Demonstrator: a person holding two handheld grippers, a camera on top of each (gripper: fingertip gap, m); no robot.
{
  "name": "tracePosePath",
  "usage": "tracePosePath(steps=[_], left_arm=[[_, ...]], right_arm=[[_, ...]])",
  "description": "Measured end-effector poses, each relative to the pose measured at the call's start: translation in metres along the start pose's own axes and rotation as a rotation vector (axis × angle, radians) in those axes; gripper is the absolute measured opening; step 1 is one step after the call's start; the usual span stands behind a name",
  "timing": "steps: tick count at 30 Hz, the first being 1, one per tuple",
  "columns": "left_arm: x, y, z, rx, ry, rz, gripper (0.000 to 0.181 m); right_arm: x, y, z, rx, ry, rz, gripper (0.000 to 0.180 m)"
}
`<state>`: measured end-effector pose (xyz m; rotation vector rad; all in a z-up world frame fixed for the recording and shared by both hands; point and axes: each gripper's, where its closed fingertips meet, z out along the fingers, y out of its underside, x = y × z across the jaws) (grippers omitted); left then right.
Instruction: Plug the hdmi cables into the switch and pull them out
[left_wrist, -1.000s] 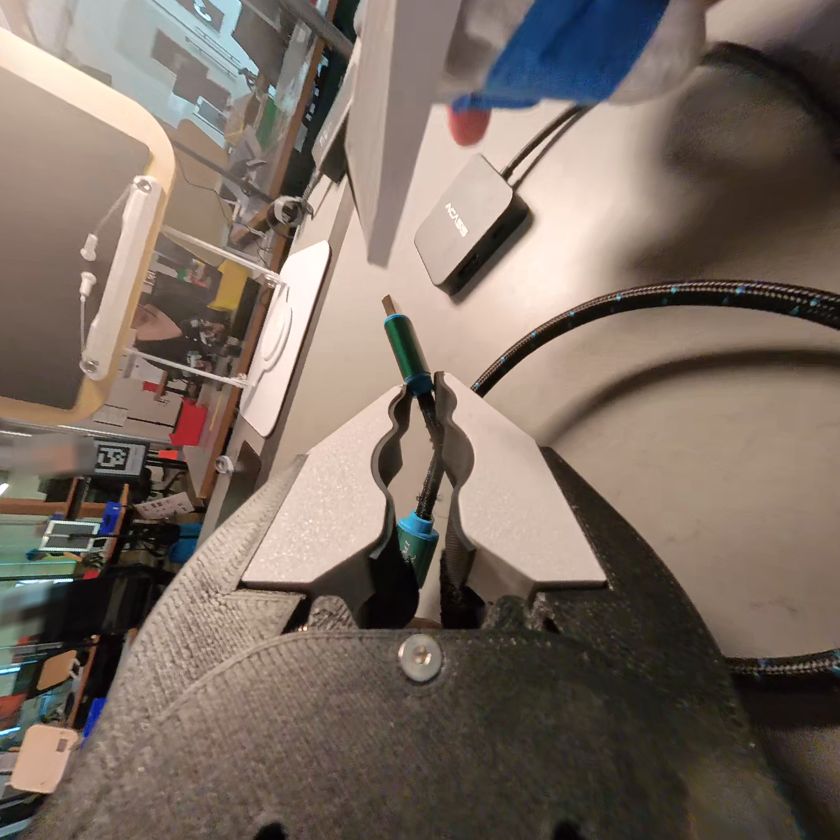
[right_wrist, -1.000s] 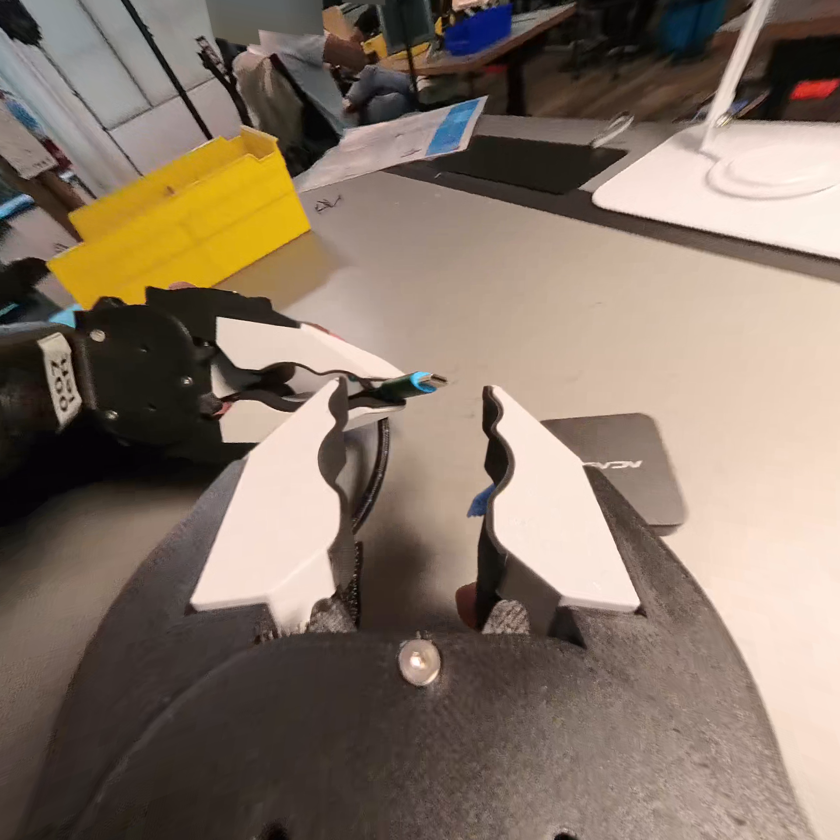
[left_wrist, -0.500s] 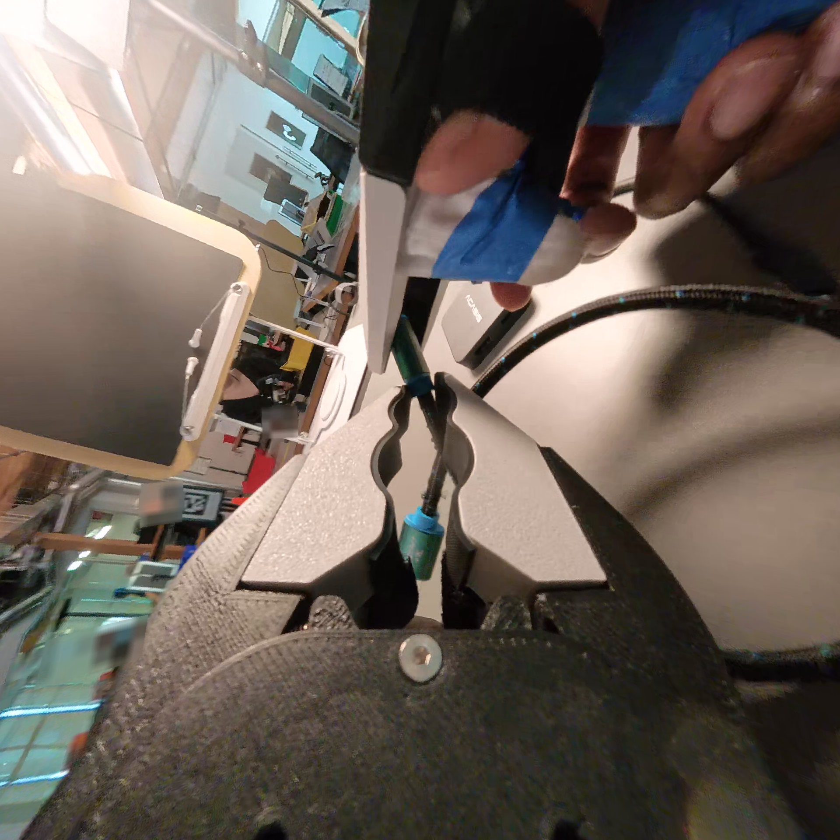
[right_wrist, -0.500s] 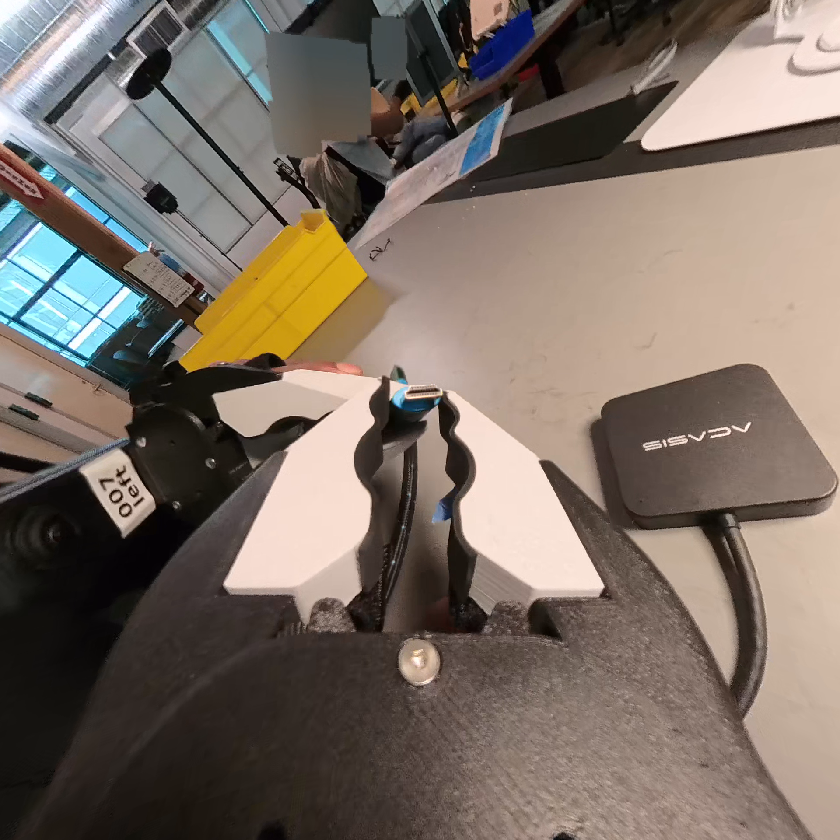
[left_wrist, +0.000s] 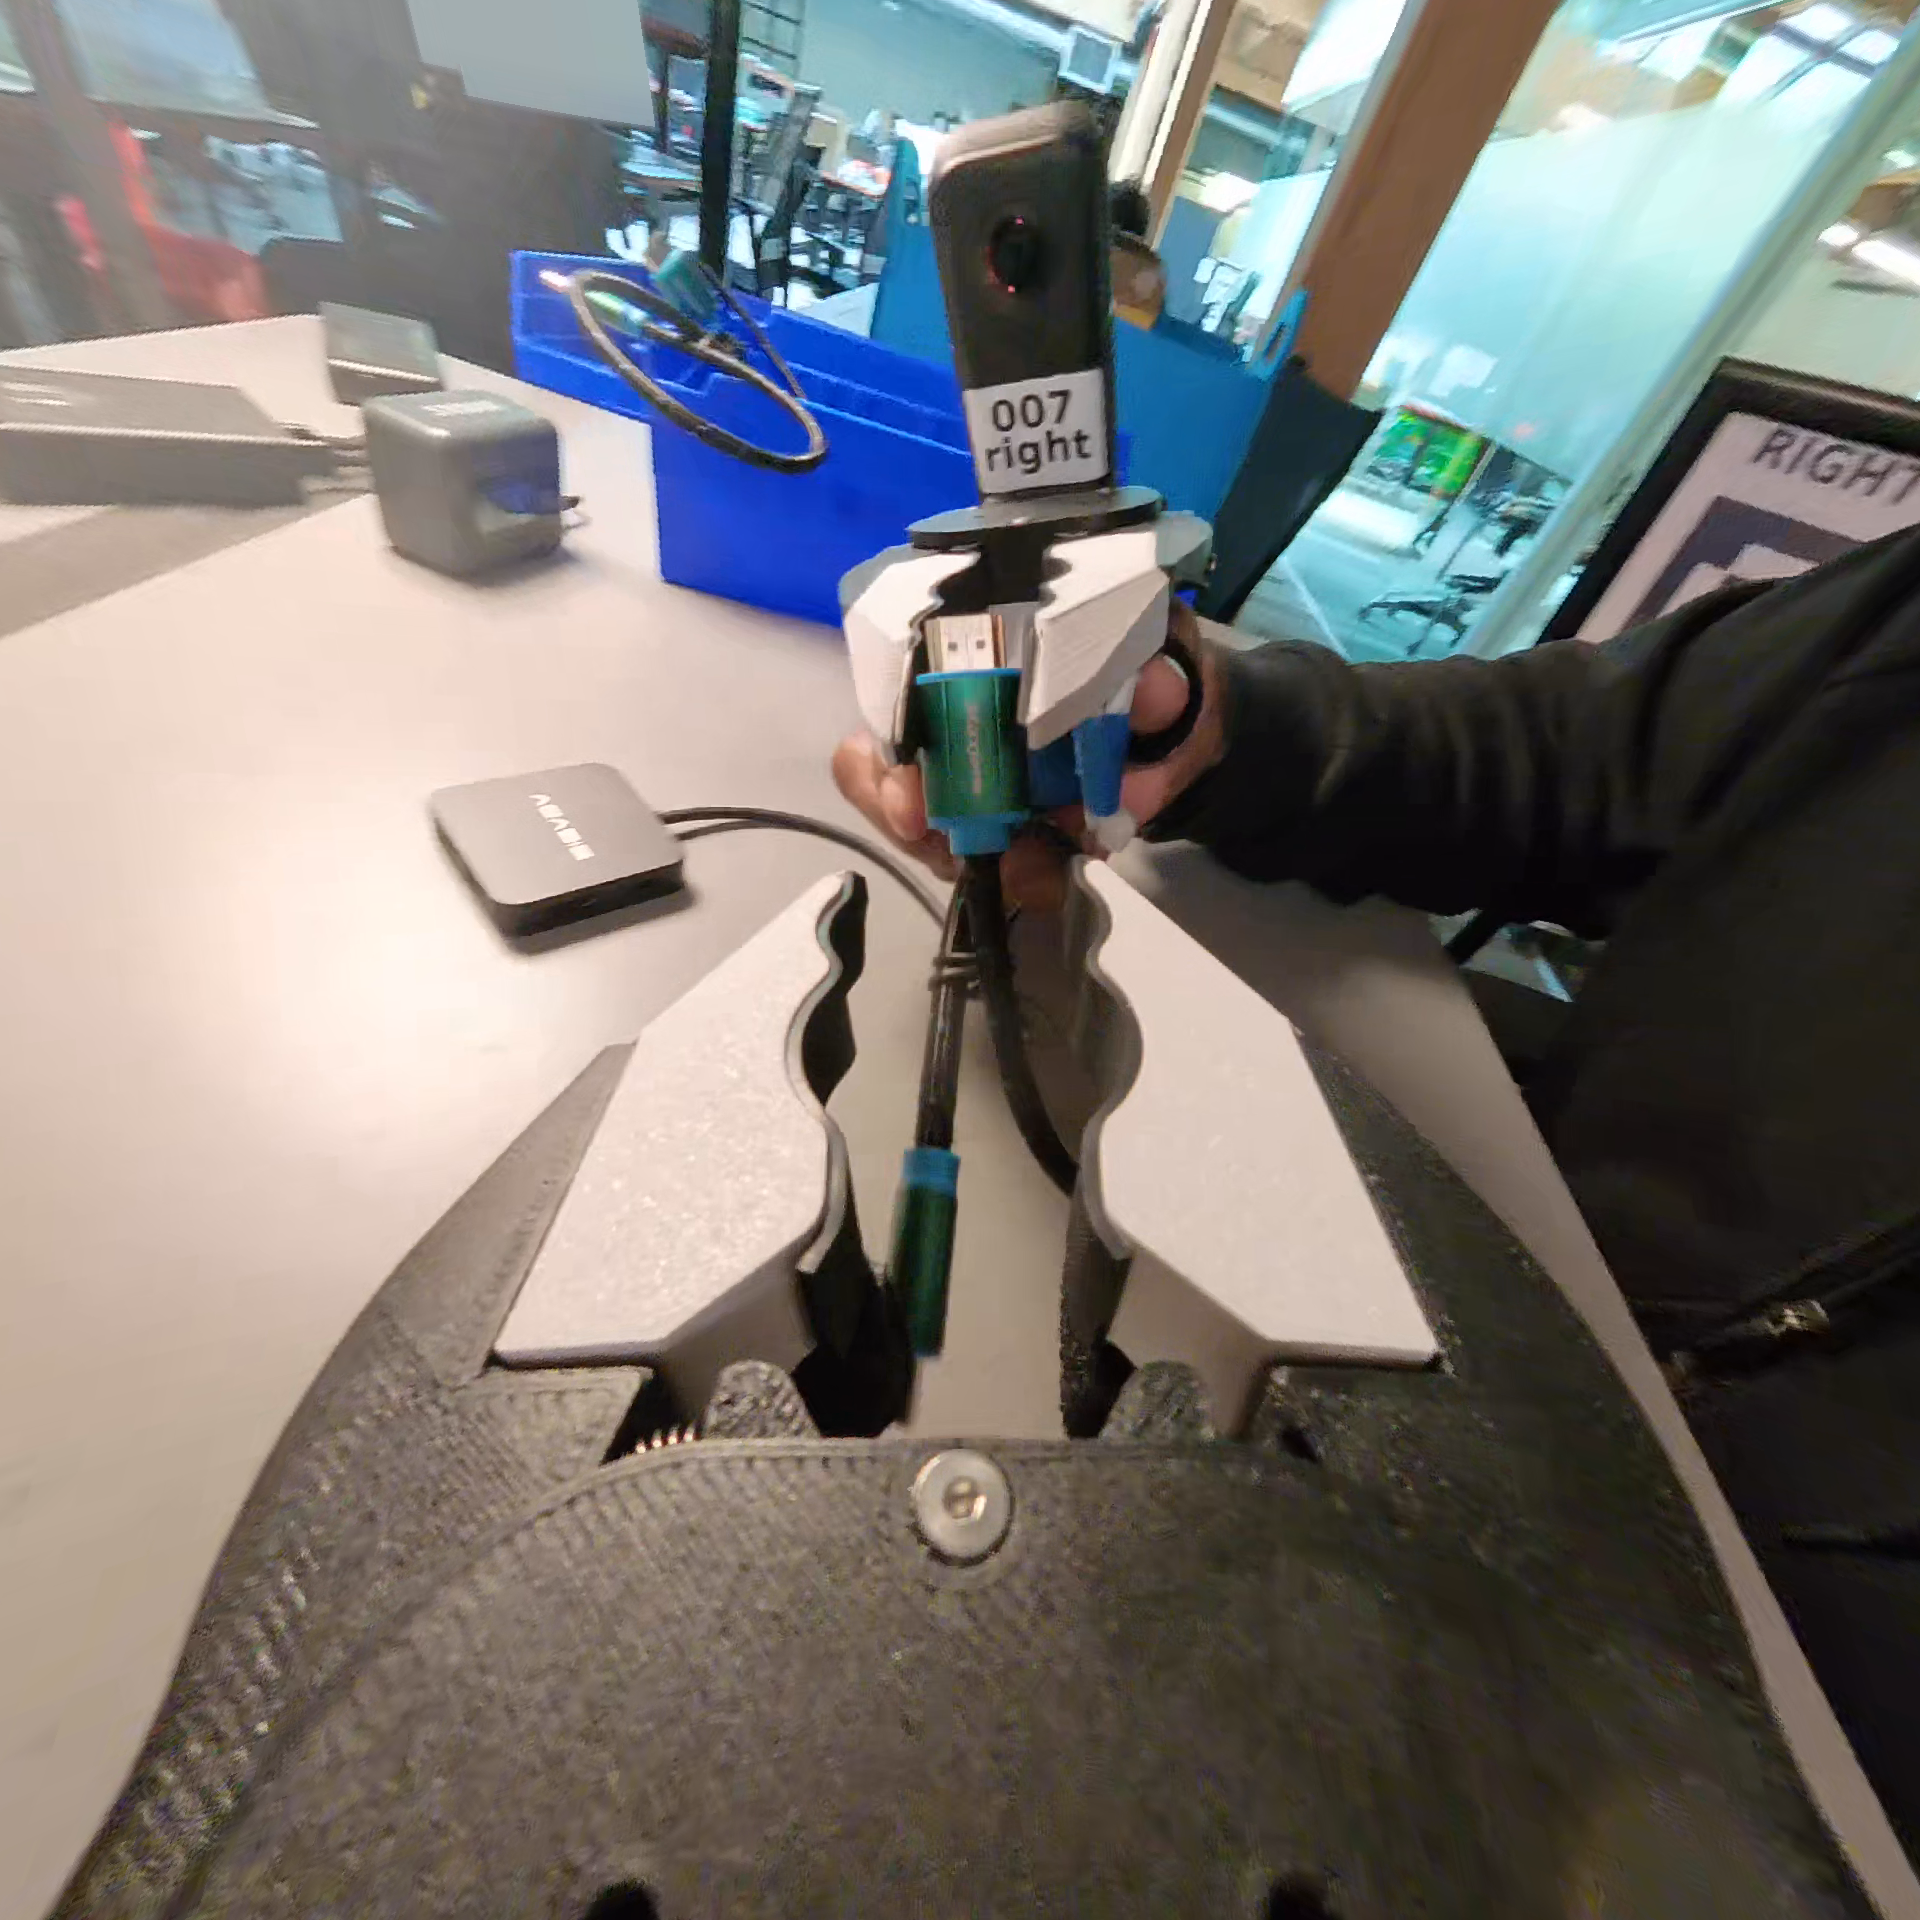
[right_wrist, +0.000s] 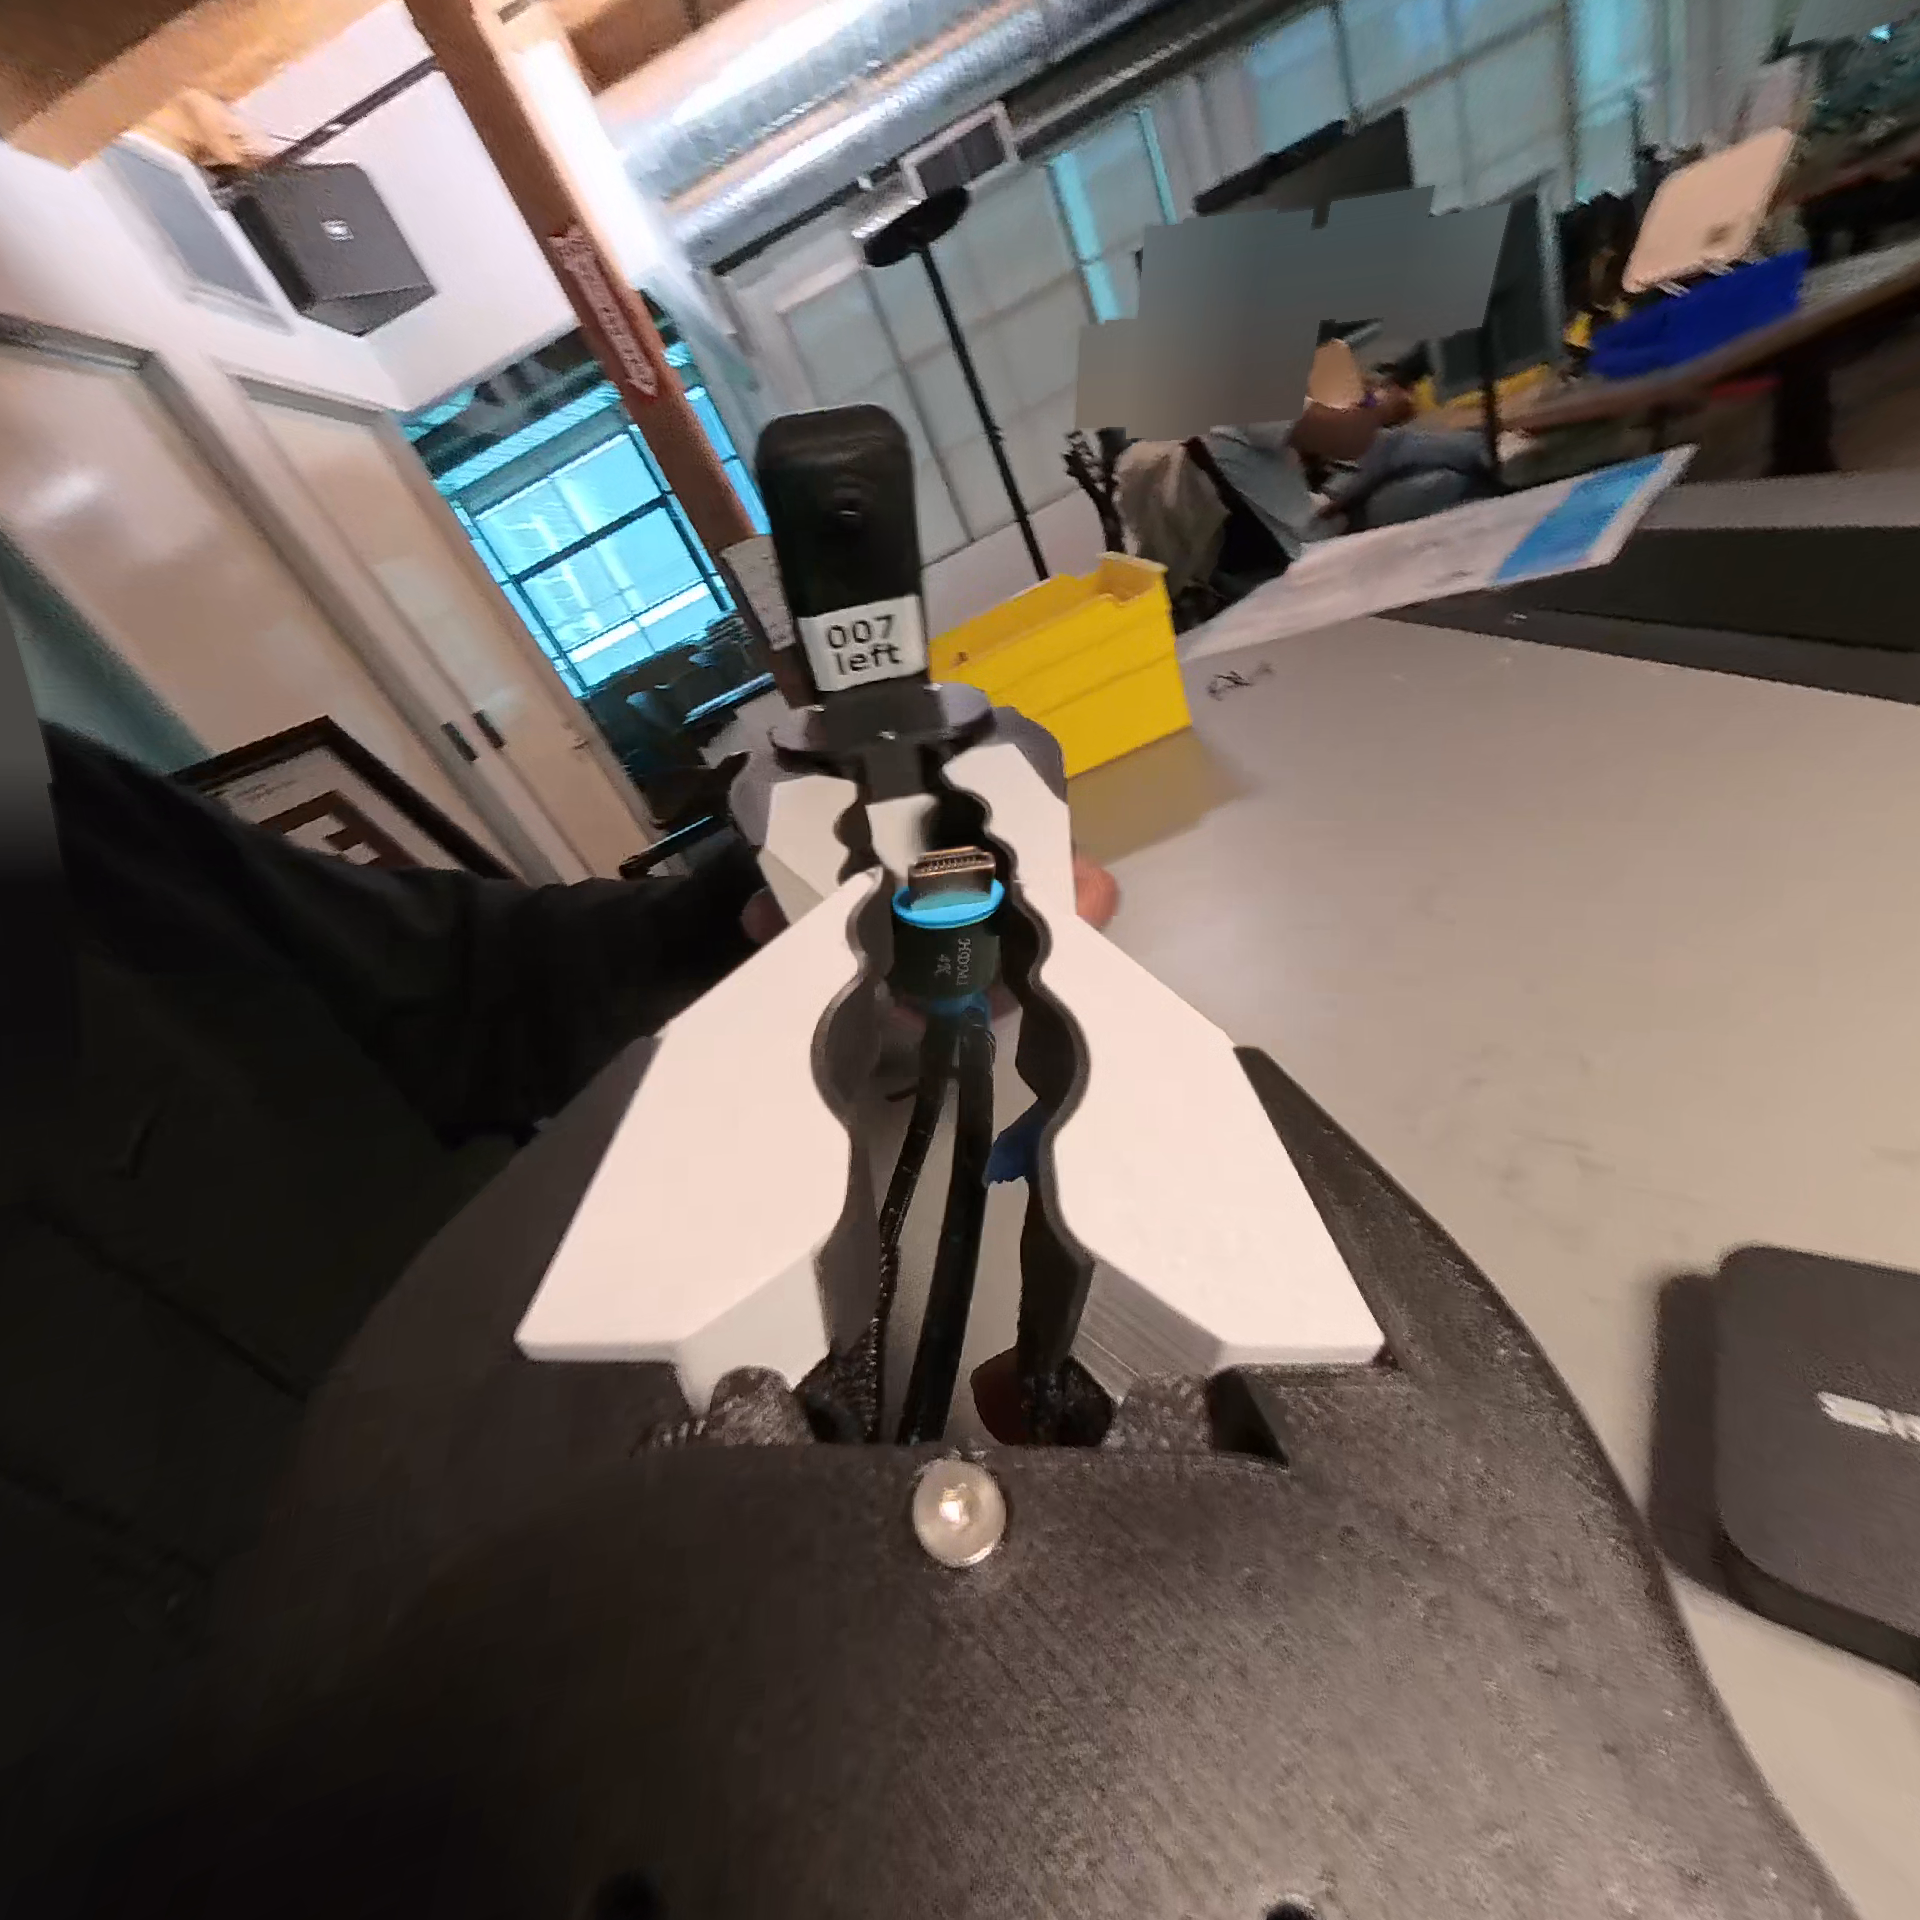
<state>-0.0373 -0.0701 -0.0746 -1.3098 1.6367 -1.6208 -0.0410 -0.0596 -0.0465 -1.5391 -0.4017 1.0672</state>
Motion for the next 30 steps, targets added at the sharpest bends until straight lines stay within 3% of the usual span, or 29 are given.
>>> tracePosePath(steps=[3,5,10,12,15,19,22,25,28,30], left_arm=[[0.009,0.003,0.010,-0.007,0.014,0.033,0.031],[0.014,0.001,0.013,0.021,0.021,0.053,0.012],[0.002,-0.005,0.011,0.039,-0.069,0.081,0.009],[-0.009,-0.021,-0.004,0.071,-0.167,0.118,0.010],[-0.030,-0.050,-0.040,0.066,-0.393,0.264,0.009],[-0.058,-0.072,-0.094,-0.162,-0.858,0.673,0.009],[-0.074,-0.038,-0.087,-0.471,-0.936,0.810,0.010],[-0.080,0.021,-0.049,-0.674,-0.790,0.799,0.010],[-0.079,0.070,-0.015,-0.757,-0.661,0.721,0.009],[-0.077,0.081,0.005,-0.694,-0.619,0.640,0.008]], right_arm=[[-0.011,0.001,0.004,0.009,-0.044,-0.037,0.022],[-0.010,-0.001,0.003,0.023,-0.035,-0.051,0.022],[0.003,-0.006,-0.003,0.015,0.065,-0.095,0.023],[0.017,-0.013,-0.012,-0.001,0.164,-0.141,0.035],[0.065,-0.013,-0.042,-0.133,0.468,-0.266,0.045],[0.116,0.012,-0.085,-0.438,0.780,-0.388,0.063],[0.131,0.043,-0.090,-0.585,0.793,-0.320,0.083],[0.145,0.068,-0.095,-0.695,0.799,-0.264,0.088],[0.149,0.068,-0.096,-0.688,0.796,-0.225,0.067],[0.148,0.069,-0.095,-0.688,0.795,-0.231,0.067]])
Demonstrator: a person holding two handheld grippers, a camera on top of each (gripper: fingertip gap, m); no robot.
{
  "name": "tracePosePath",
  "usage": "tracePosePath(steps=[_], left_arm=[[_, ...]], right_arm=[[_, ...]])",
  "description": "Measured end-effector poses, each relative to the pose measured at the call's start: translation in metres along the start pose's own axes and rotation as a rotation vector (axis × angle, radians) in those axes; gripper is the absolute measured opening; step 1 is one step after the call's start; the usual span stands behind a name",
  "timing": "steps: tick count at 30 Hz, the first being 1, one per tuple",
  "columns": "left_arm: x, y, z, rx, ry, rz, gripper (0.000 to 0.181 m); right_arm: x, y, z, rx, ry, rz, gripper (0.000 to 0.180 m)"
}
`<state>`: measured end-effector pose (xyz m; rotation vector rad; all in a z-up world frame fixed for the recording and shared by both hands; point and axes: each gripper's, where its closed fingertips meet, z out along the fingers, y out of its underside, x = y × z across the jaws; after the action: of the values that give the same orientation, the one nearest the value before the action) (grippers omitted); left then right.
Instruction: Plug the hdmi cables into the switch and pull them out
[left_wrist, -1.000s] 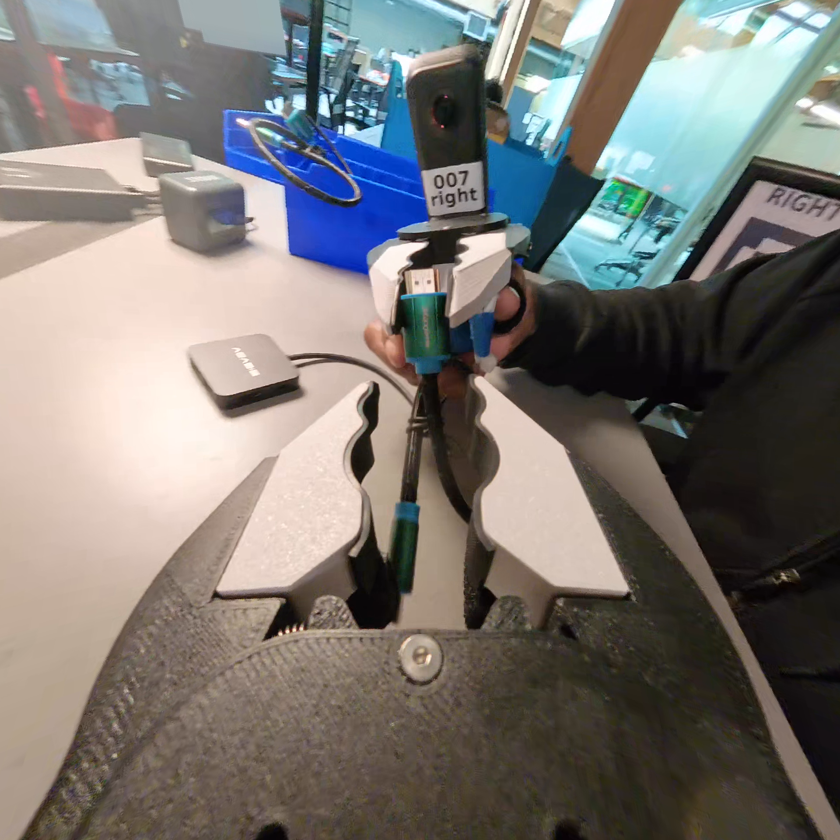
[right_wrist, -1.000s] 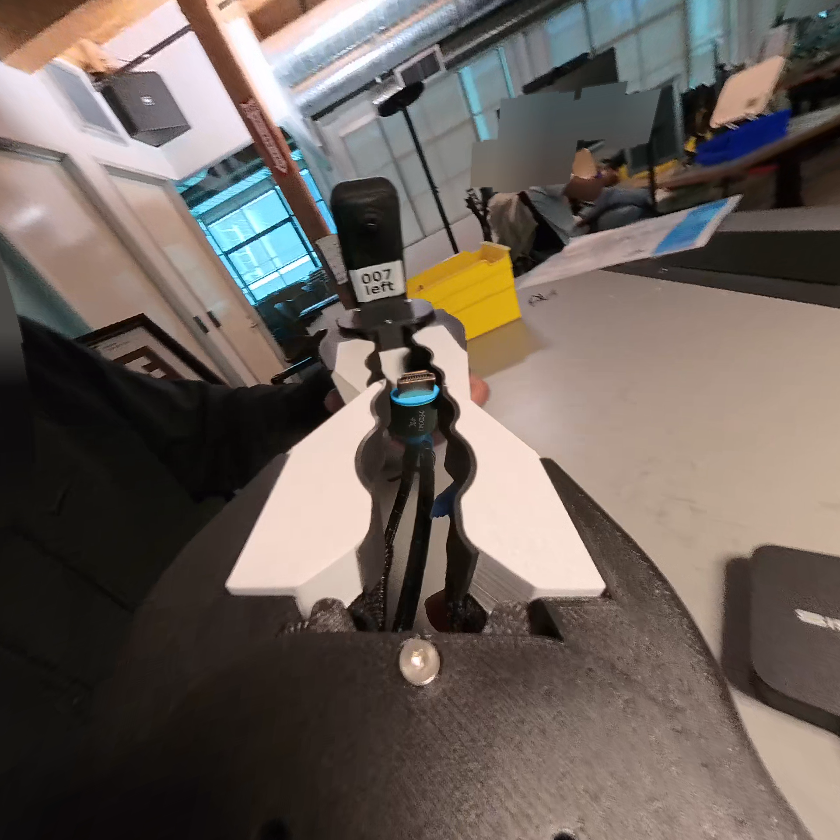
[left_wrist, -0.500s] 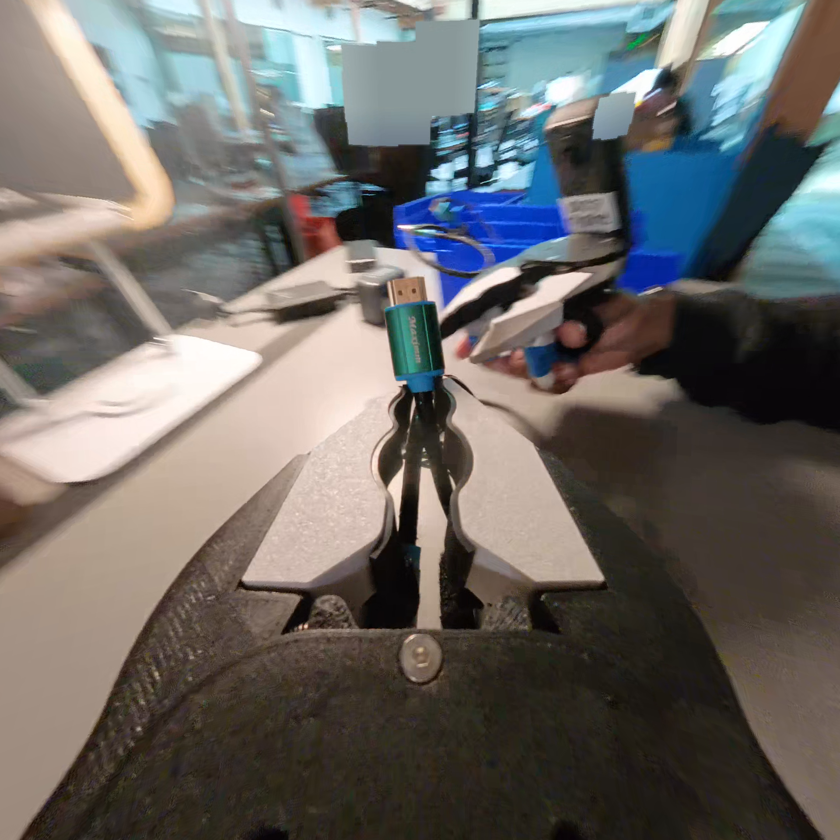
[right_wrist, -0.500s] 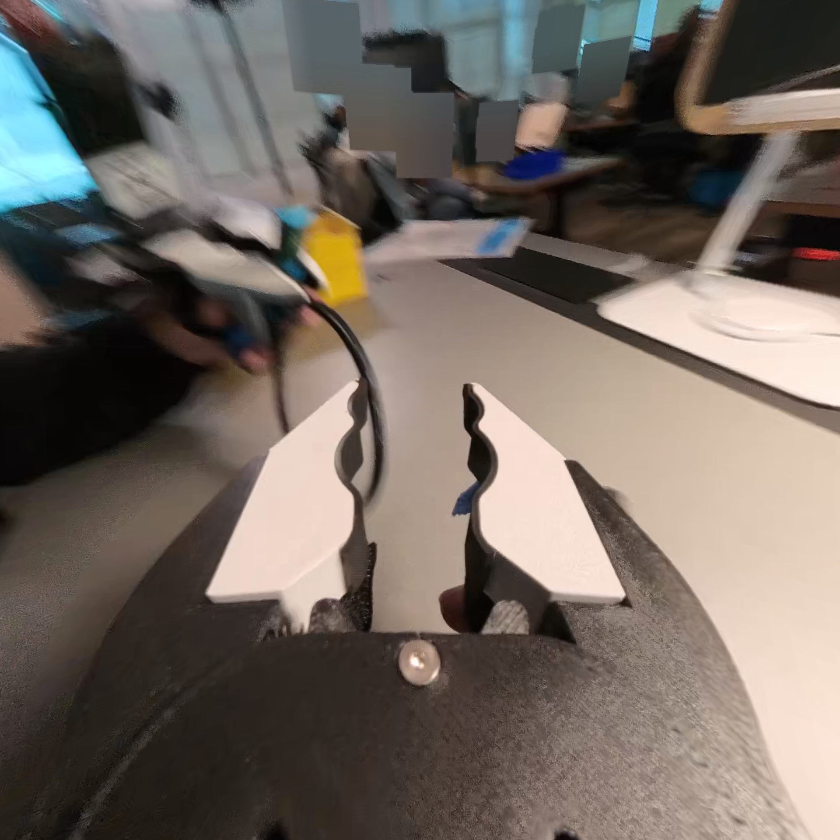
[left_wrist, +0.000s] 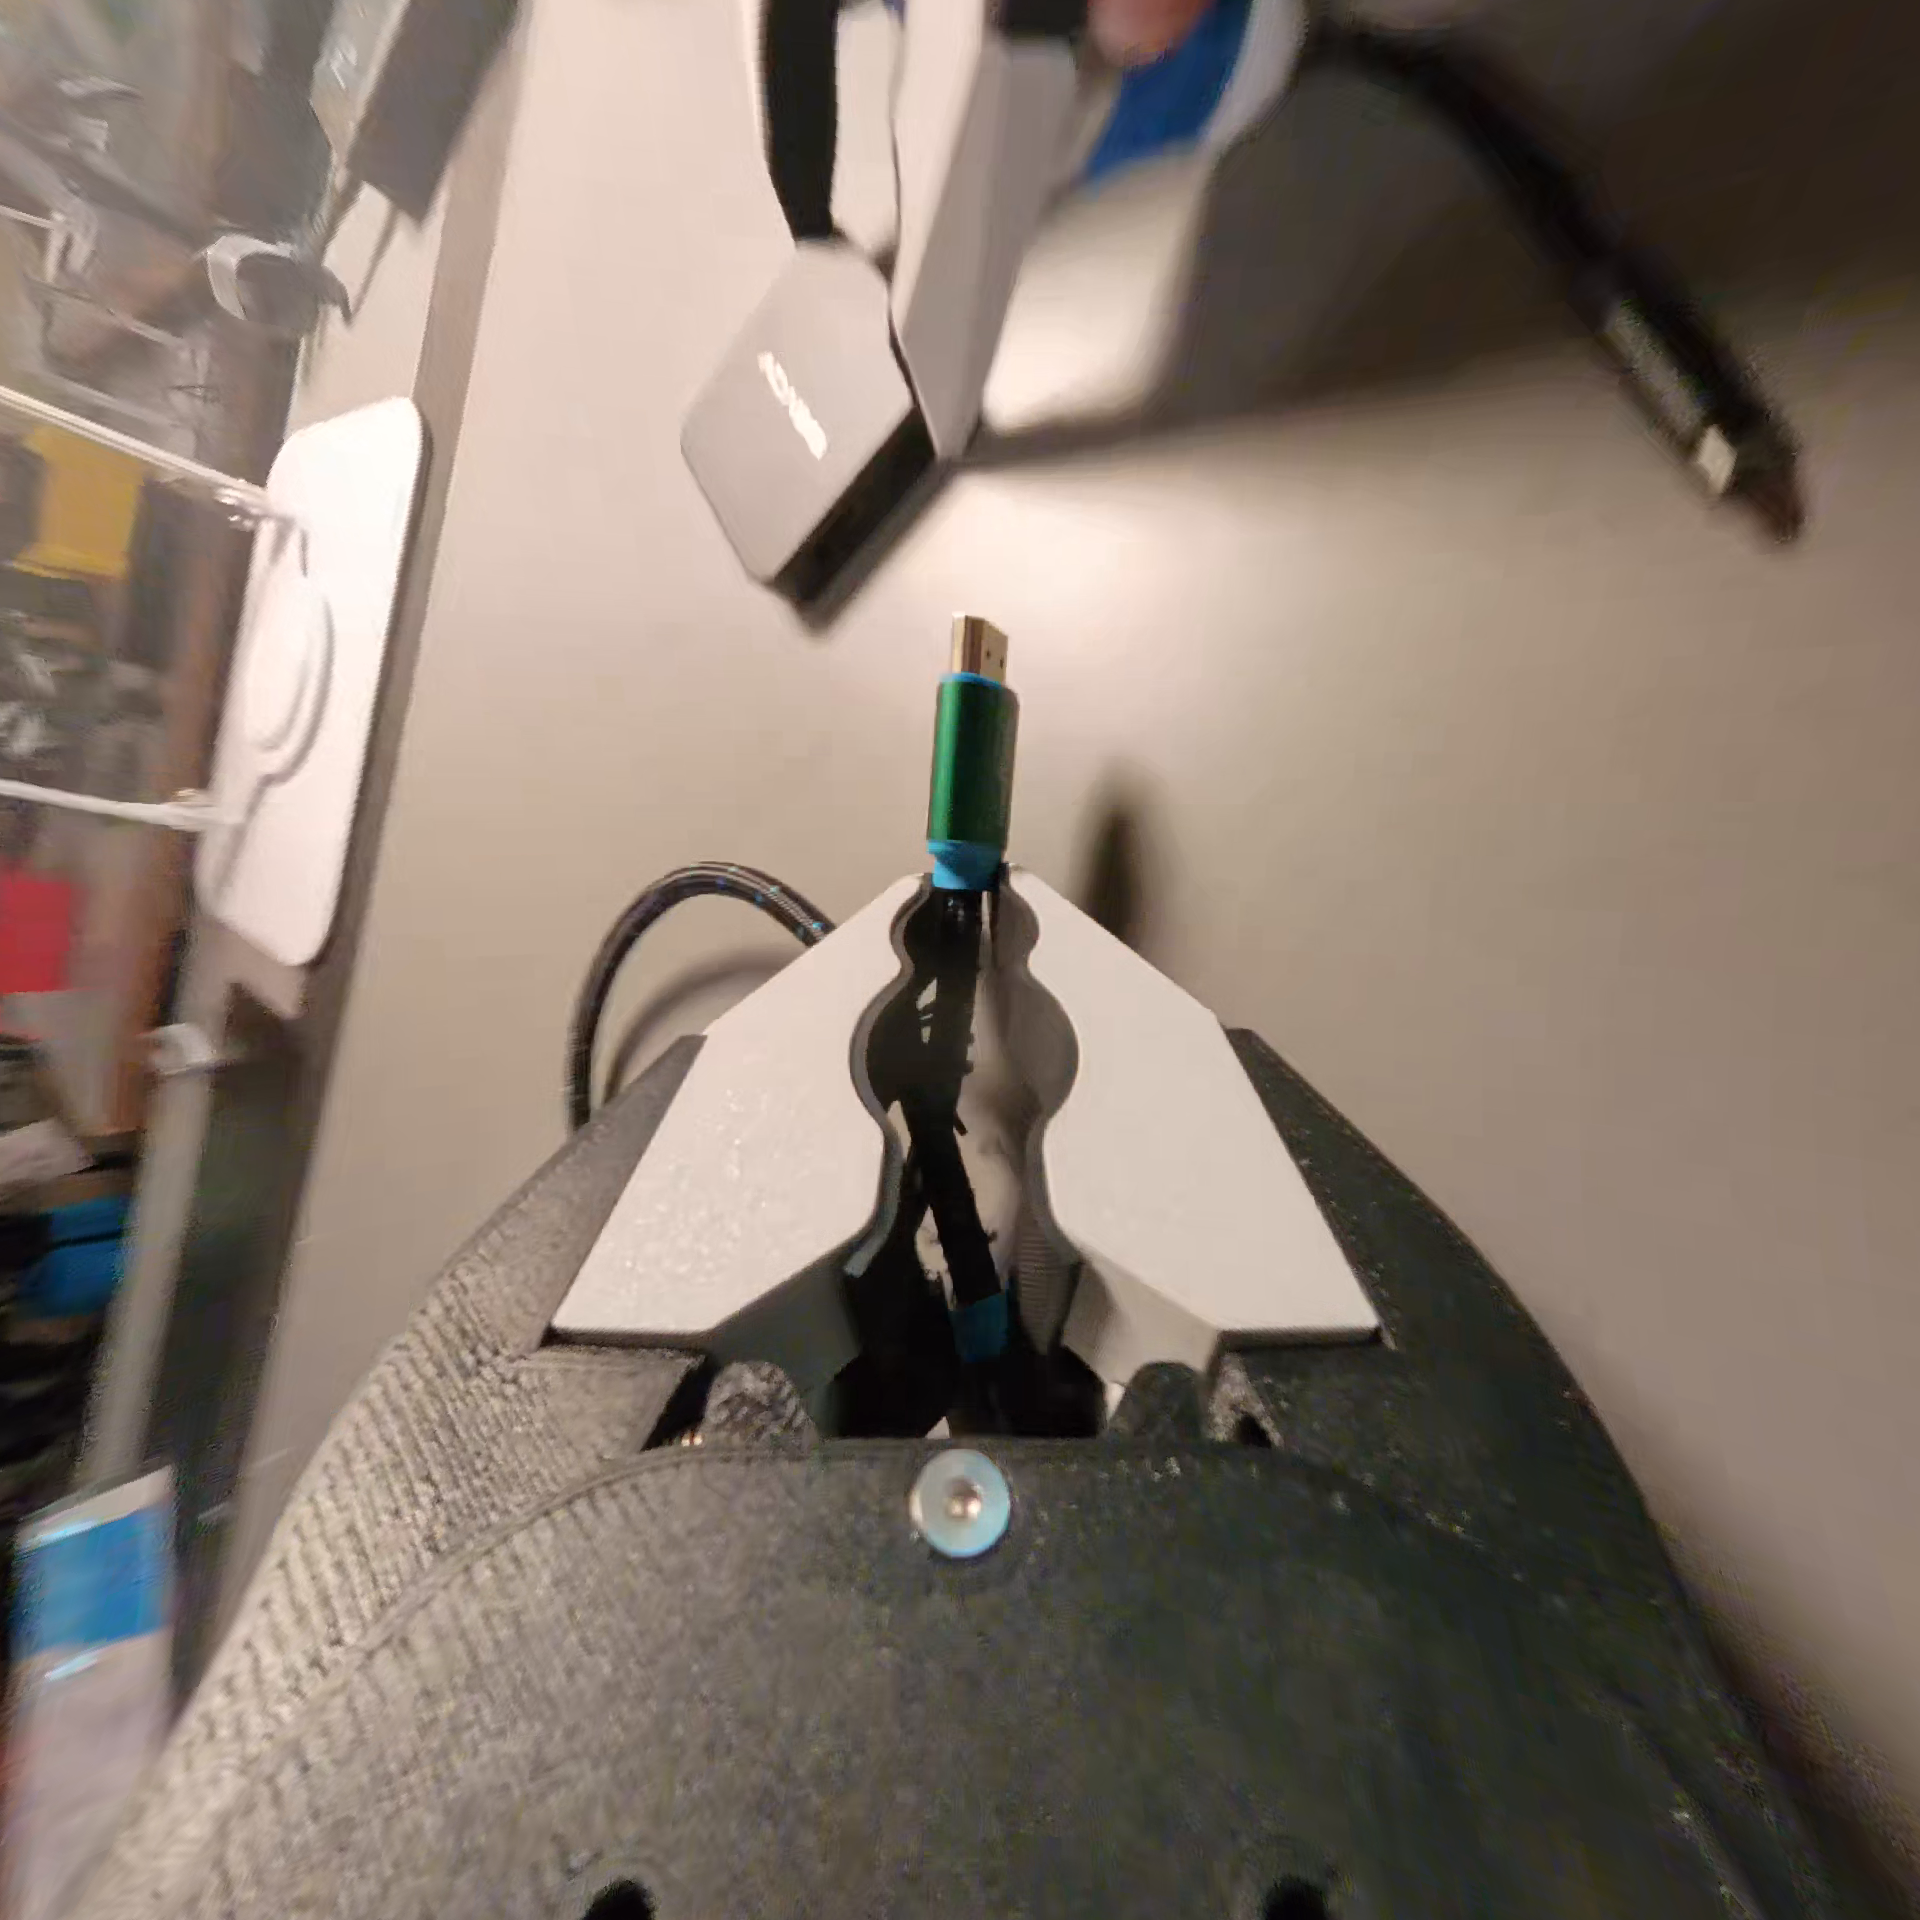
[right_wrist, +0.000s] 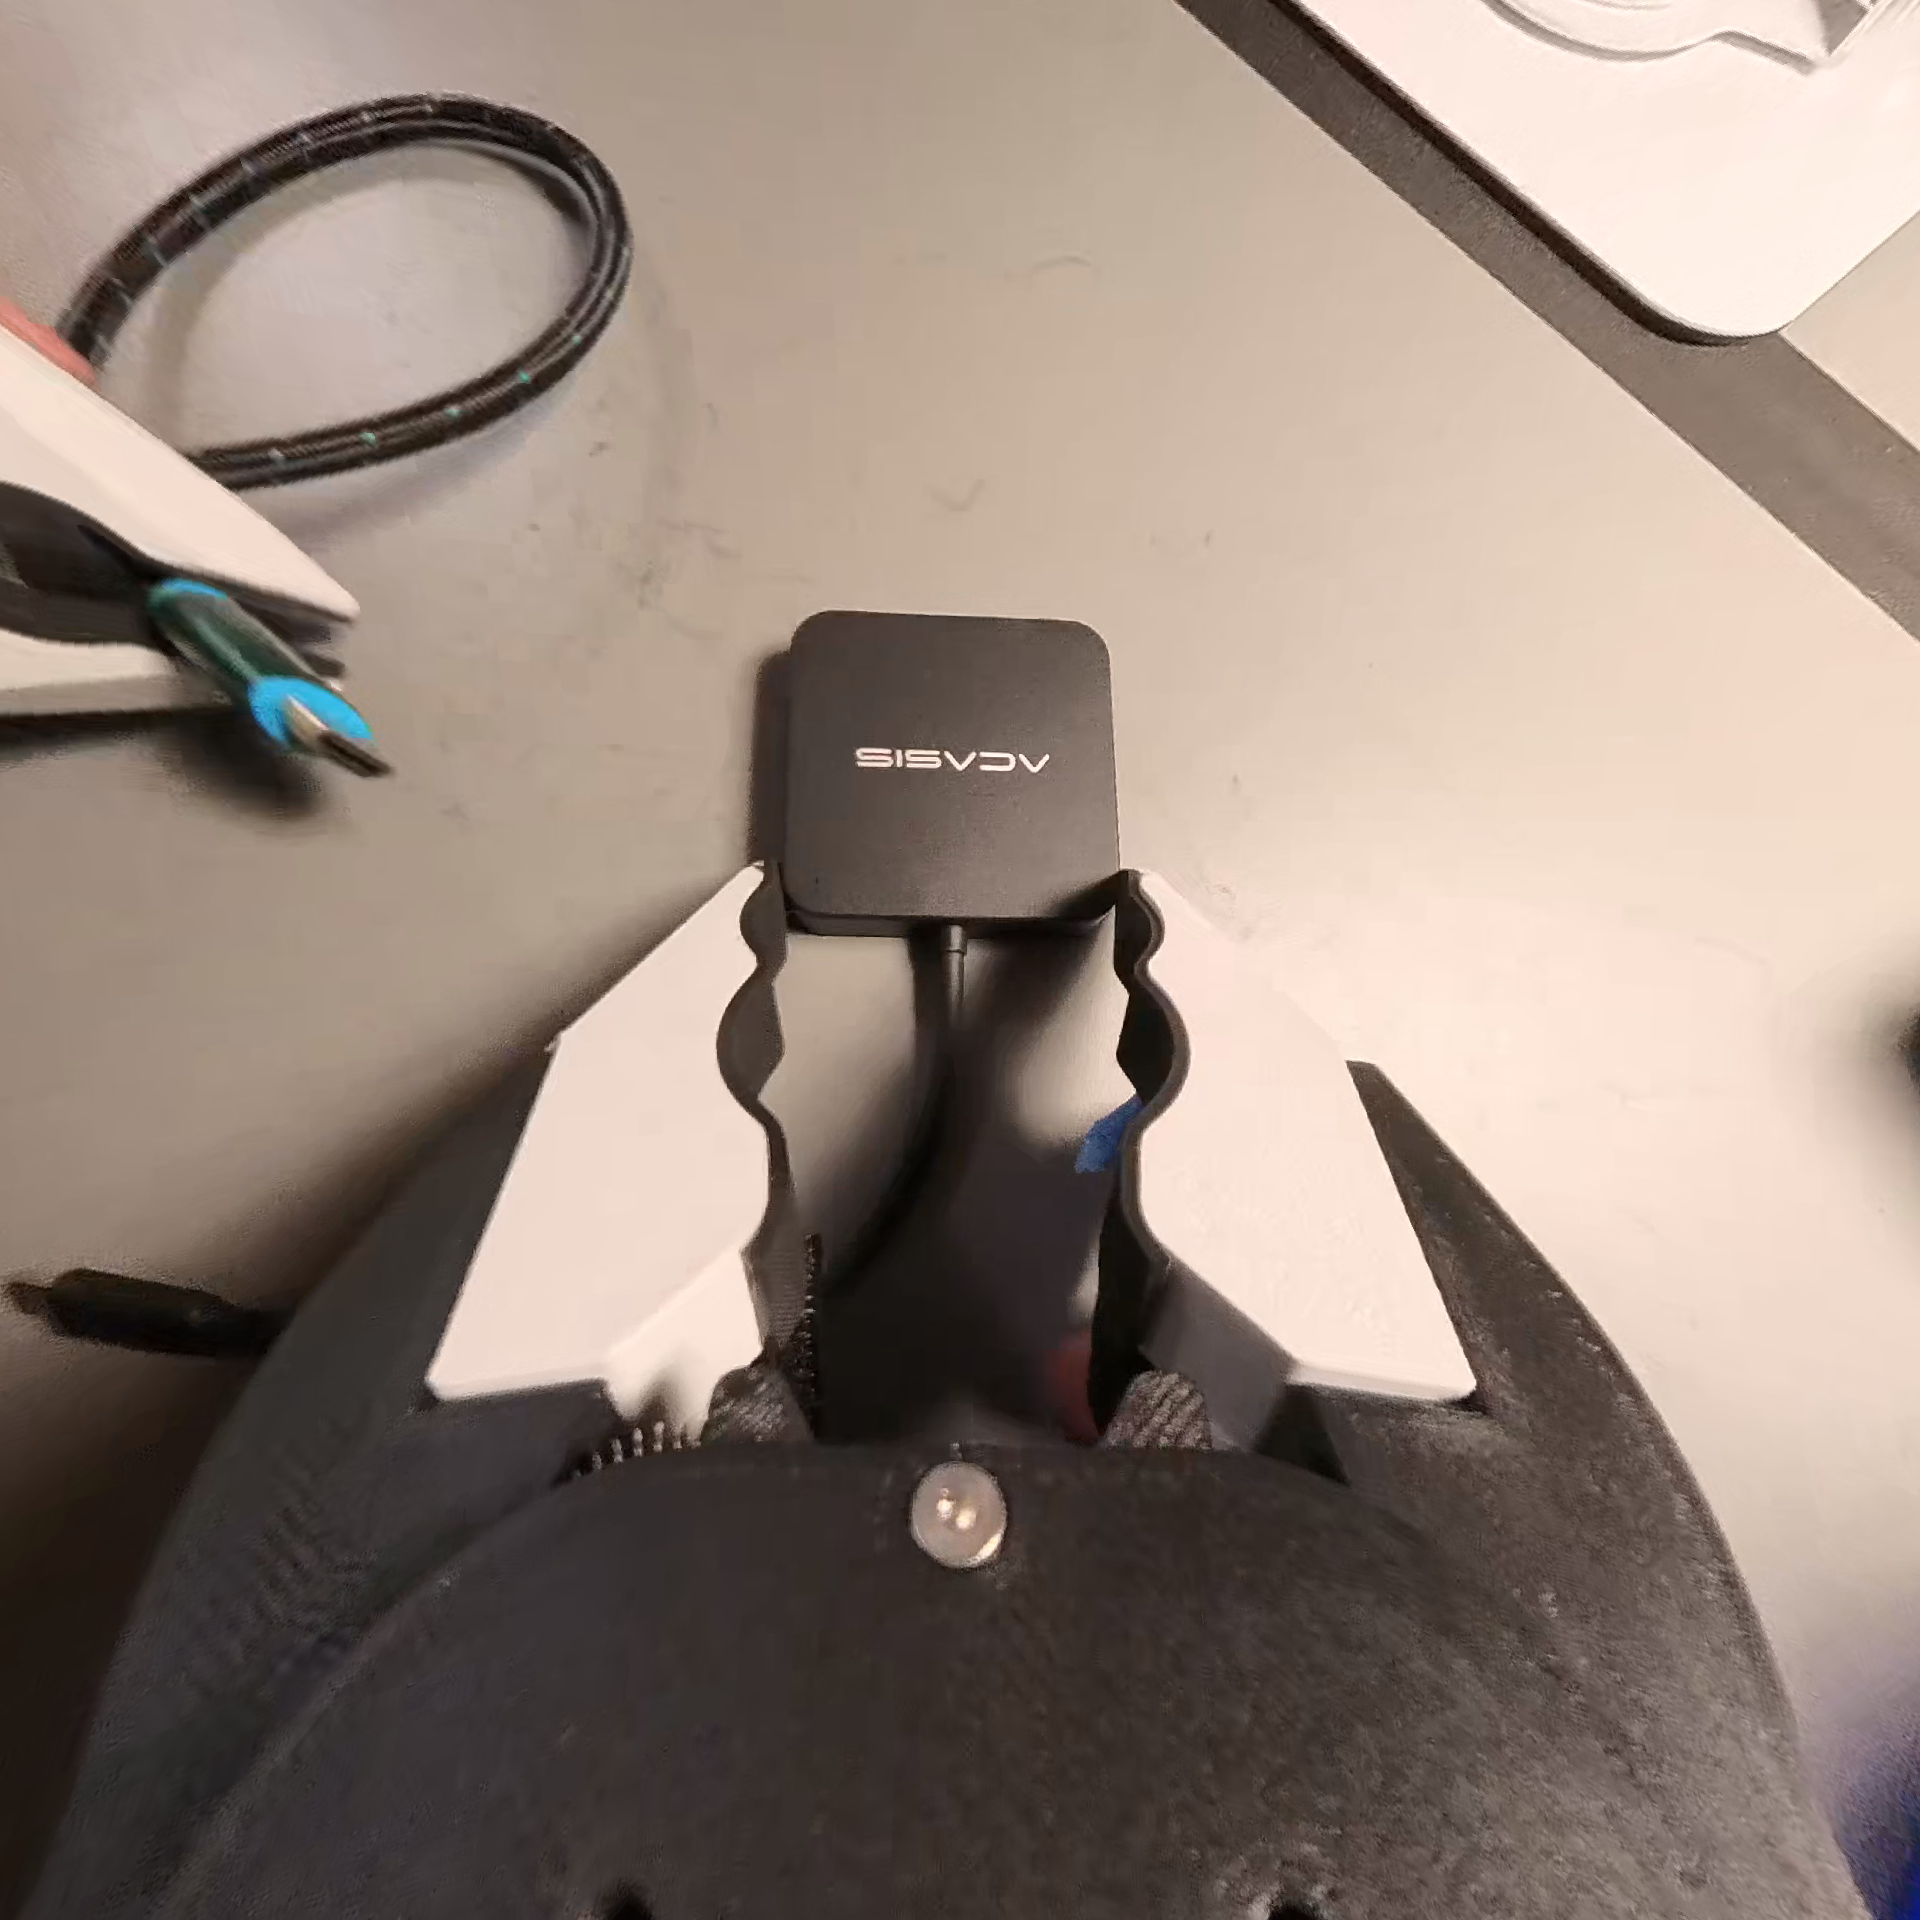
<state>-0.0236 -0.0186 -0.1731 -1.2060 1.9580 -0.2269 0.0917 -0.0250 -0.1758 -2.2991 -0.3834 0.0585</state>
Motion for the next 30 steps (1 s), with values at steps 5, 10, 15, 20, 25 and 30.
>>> tracePosePath(steps=[5,10,15,20,25,30], left_arm=[[0.006,-0.013,0.009,0.073,0.169,-0.318,0.008],[0.003,-0.011,0.011,0.058,0.184,-0.425,0.008],[-0.002,-0.019,-0.001,0.152,0.322,-0.638,0.008],[-0.005,-0.032,-0.020,0.272,0.498,-0.846,0.008],[-0.005,-0.049,-0.038,0.397,0.712,-1.017,0.008],[0.001,-0.063,-0.057,0.491,0.926,-1.118,0.008]], right_arm=[[-0.016,-0.014,-0.008,0.092,-0.048,0.026,0.066],[-0.029,-0.035,-0.017,0.190,-0.063,0.054,0.066],[-0.038,-0.054,-0.026,0.323,-0.103,0.013,0.067],[-0.044,-0.069,-0.038,0.448,-0.107,-0.051,0.066],[-0.046,-0.080,-0.049,0.561,-0.106,-0.104,0.066],[-0.051,-0.083,-0.055,0.629,-0.036,-0.257,0.067]])
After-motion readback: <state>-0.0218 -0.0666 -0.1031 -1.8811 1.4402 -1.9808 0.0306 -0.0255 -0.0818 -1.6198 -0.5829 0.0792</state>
